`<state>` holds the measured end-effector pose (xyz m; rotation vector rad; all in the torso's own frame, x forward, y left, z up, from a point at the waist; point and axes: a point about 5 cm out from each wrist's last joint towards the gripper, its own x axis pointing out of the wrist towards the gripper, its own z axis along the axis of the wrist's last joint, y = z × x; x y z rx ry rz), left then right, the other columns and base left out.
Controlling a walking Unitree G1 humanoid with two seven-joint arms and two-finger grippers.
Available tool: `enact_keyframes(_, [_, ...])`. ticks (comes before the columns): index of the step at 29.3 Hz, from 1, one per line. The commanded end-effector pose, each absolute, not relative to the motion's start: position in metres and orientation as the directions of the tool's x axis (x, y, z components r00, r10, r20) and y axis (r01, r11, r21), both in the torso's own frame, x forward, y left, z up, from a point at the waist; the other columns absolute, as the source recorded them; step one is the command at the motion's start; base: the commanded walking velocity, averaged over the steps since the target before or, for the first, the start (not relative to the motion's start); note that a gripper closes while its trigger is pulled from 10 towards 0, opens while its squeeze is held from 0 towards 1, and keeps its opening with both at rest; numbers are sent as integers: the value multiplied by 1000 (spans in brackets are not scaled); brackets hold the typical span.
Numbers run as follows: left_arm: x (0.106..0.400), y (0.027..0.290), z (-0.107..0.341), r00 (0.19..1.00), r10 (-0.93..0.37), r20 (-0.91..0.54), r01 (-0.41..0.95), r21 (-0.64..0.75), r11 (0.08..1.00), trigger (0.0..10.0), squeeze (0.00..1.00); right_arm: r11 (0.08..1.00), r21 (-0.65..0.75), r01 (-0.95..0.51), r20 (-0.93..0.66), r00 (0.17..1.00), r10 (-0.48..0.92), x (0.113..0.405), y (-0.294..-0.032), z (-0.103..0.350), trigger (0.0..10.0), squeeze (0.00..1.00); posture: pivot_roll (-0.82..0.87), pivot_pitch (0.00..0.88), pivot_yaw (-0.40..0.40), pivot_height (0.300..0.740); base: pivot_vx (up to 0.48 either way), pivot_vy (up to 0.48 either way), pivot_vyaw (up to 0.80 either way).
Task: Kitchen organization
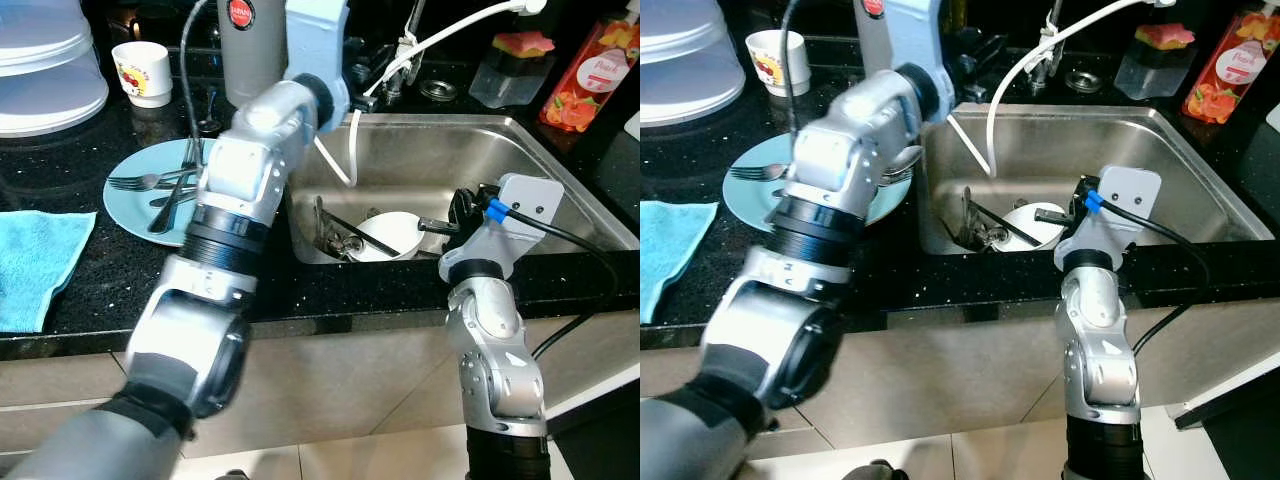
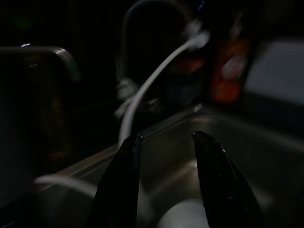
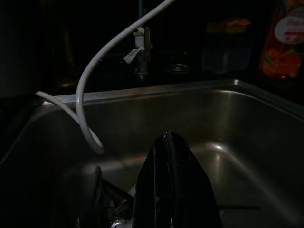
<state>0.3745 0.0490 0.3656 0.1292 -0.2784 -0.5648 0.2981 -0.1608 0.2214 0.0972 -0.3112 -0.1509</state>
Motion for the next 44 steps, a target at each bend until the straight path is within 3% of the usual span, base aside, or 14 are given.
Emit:
enact_keyframes(1, [378, 57, 363, 867, -456, 204, 382, 317, 868, 10000, 0, 985, 110, 131, 301, 940, -159, 297, -163, 222, 10000, 0, 233, 85, -52, 740, 0, 0, 0])
enact_keyframes(2, [378, 57, 363, 867, -456, 204, 382, 317, 868, 10000, 0, 985, 110, 131, 301, 940, -159, 297, -163, 222, 10000, 0, 233, 85, -52, 740, 0, 0, 0])
enact_keyframes(4, [386, 74, 351, 912, -377, 159, 261, 484, 835, 10000, 0, 986, 104, 128, 299, 942, -153, 297, -163, 222, 10000, 0, 224, 83, -56, 740, 0, 0, 0])
enact_keyframes(5, [386, 74, 351, 912, -377, 159, 261, 484, 835, 10000, 0, 986, 104, 128, 299, 942, -153, 297, -163, 222, 10000, 0, 224, 83, -56, 740, 0, 0, 0])
enact_keyframes(7, [388, 87, 329, 924, -380, 47, 257, 661, 705, 10000, 0, 987, 100, 127, 299, 942, -151, 296, -163, 222, 10000, 0, 215, 80, -58, 740, 0, 0, 0])
enact_keyframes(8, [388, 89, 325, 924, -382, 22, 266, 683, 680, 10000, 0, 987, 100, 127, 299, 942, -151, 296, -163, 222, 10000, 0, 215, 80, -58, 740, 0, 0, 0])
enact_keyframes(16, [371, 116, 322, 887, -429, -170, 428, 650, 628, 10000, 0, 988, 91, 125, 288, 946, -146, 293, -163, 219, 10000, 0, 229, 77, -54, 740, 0, 0, 0])
enact_keyframes(21, [353, 153, 316, 823, -388, -416, 566, 661, 493, 10000, 0, 988, 101, 114, 281, 950, -138, 295, -160, 216, 10000, 0, 259, 67, -44, 740, 0, 0, 0])
enact_keyframes(34, [354, 150, 281, 767, -343, -542, 637, 586, 501, 10000, 0, 989, 100, 109, 283, 950, -133, 297, -158, 216, 10000, 0, 251, 63, -41, 740, 0, 0, 0])
enact_keyframes(44, [369, 154, 258, 820, -176, -544, 553, 676, 487, 10000, 0, 989, 103, 110, 283, 950, -135, 297, -156, 217, 10000, 0, 244, 83, -52, 740, 0, 0, 0])
